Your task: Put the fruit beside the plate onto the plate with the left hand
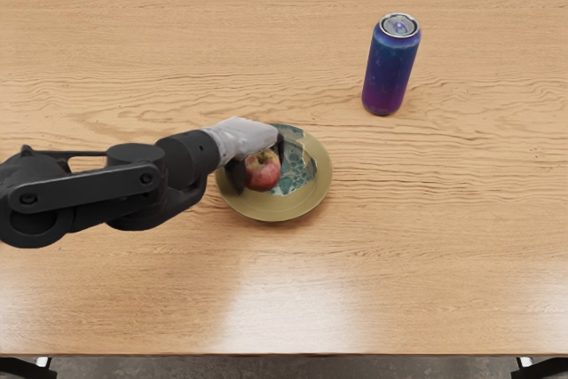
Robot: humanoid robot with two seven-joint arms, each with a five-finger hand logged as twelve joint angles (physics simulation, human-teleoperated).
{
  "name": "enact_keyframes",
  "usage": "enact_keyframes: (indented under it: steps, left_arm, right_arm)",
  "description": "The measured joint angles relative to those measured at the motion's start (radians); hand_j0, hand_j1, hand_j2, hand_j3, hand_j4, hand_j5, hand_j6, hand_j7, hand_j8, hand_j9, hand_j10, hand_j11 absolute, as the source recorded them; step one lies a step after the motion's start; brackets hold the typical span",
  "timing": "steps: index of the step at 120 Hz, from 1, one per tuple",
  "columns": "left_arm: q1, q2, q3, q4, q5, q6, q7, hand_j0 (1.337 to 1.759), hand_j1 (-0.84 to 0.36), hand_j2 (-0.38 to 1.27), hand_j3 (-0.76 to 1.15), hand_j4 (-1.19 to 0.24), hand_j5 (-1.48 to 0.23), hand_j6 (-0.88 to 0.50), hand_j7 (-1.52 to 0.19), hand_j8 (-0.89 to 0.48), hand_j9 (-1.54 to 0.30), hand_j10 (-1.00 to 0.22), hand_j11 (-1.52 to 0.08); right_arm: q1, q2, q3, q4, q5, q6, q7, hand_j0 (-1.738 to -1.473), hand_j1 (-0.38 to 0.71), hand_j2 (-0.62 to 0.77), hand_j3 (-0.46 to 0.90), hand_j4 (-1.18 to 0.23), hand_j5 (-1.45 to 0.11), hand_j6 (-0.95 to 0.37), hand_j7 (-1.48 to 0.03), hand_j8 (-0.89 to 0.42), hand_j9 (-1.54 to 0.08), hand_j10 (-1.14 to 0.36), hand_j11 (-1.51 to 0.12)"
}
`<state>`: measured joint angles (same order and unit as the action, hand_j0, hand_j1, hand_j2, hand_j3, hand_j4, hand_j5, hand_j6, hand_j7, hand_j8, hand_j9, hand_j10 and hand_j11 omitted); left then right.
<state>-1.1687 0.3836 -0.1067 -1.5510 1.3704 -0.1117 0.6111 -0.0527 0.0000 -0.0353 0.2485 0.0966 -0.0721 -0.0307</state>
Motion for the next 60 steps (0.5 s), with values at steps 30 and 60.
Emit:
enact_keyframes:
  steps: [30,60]
  left_arm:
    - [-0.038,0.01,-0.014,-0.015,-0.059,-0.003,0.0,1.657,0.0,0.08,0.0,-0.29,-0.44,-0.26,-0.43,-0.27,-0.44,-0.34,-0.44]
    - [-0.024,0.29,-0.285,-0.056,-0.536,-0.279,0.0,1.658,0.04,0.06,0.0,-0.26,-0.36,-0.25,-0.36,-0.26,-0.36,-0.28,-0.36]
  right_arm:
    - [0.0,0.0,0.0,0.0,0.0,0.0,0.0,-1.658,-0.31,-0.01,0.0,-0.03,-0.04,-0.03,-0.04,-0.03,-0.04,-0.03,-0.04]
    - [0.0,0.0,0.0,0.0,0.0,0.0,0.0,-1.658,-0.31,-0.01,0.0,-0.03,-0.04,-0.03,-0.04,-0.03,-0.04,-0.03,-0.04]
